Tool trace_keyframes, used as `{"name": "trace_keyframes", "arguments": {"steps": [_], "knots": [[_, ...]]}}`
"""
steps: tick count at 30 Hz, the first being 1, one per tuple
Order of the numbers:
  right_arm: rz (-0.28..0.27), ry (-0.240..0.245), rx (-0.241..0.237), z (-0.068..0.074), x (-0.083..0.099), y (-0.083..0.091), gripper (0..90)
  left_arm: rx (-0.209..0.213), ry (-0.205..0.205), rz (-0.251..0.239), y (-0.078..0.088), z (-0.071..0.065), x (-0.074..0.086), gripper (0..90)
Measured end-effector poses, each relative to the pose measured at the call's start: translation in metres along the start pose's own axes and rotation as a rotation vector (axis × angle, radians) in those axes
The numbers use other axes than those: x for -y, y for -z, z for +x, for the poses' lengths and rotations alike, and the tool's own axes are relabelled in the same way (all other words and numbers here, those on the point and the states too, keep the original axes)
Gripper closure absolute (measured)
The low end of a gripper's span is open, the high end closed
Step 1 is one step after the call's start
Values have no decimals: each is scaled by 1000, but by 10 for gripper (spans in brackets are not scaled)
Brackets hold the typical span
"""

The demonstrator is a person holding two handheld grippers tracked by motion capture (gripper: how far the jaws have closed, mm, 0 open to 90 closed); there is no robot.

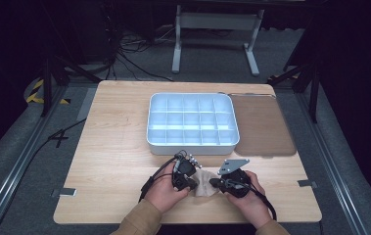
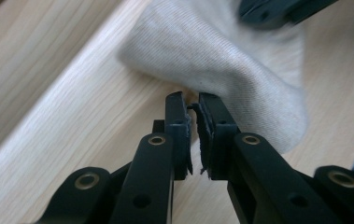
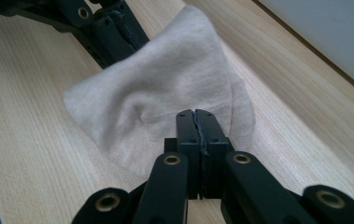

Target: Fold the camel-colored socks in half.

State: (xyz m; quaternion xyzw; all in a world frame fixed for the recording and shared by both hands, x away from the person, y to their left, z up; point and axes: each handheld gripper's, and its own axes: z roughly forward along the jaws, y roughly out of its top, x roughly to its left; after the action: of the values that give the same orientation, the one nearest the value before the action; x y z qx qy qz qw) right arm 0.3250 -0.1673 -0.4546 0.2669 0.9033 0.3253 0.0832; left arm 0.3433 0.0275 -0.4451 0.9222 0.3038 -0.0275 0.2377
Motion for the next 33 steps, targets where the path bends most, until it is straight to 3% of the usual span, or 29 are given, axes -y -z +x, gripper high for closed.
{"name": "trace_keyframes", "arguments": {"steps": [3,5,7,10,14,16,19,22,24,26,28,33], "knots": [[25,39,1,10,-5,-3,897,24,-22,-37,3,-4,-2,828],[32,48,4,15,-7,-8,897,10,-56,-56,6,-9,-4,836],[25,25,-12,14,-7,-9,897,4,-71,-71,7,-12,-5,845],[11,-9,-35,11,-6,-9,896,9,-60,-66,7,-10,-4,844],[-12,1,-51,10,-5,-6,891,3,-61,-64,8,-8,-3,838],[-30,0,-52,7,-5,0,888,1,-56,-59,8,-7,-3,836],[-47,-42,-15,-6,-1,18,888,-1,-59,-54,8,-7,-3,835],[-1,-84,-7,-17,5,23,877,-1,-58,-54,7,-7,-4,835],[61,-116,29,-23,14,22,878,-1,-59,-54,8,-7,-5,835],[114,-131,25,-24,19,15,880,-6,-69,-54,8,-8,-6,835],[108,-127,2,-21,19,11,884,-10,-75,-54,9,-9,-7,835],[104,-112,-2,-16,16,8,884,-7,-97,-82,9,-14,-10,830]]}}
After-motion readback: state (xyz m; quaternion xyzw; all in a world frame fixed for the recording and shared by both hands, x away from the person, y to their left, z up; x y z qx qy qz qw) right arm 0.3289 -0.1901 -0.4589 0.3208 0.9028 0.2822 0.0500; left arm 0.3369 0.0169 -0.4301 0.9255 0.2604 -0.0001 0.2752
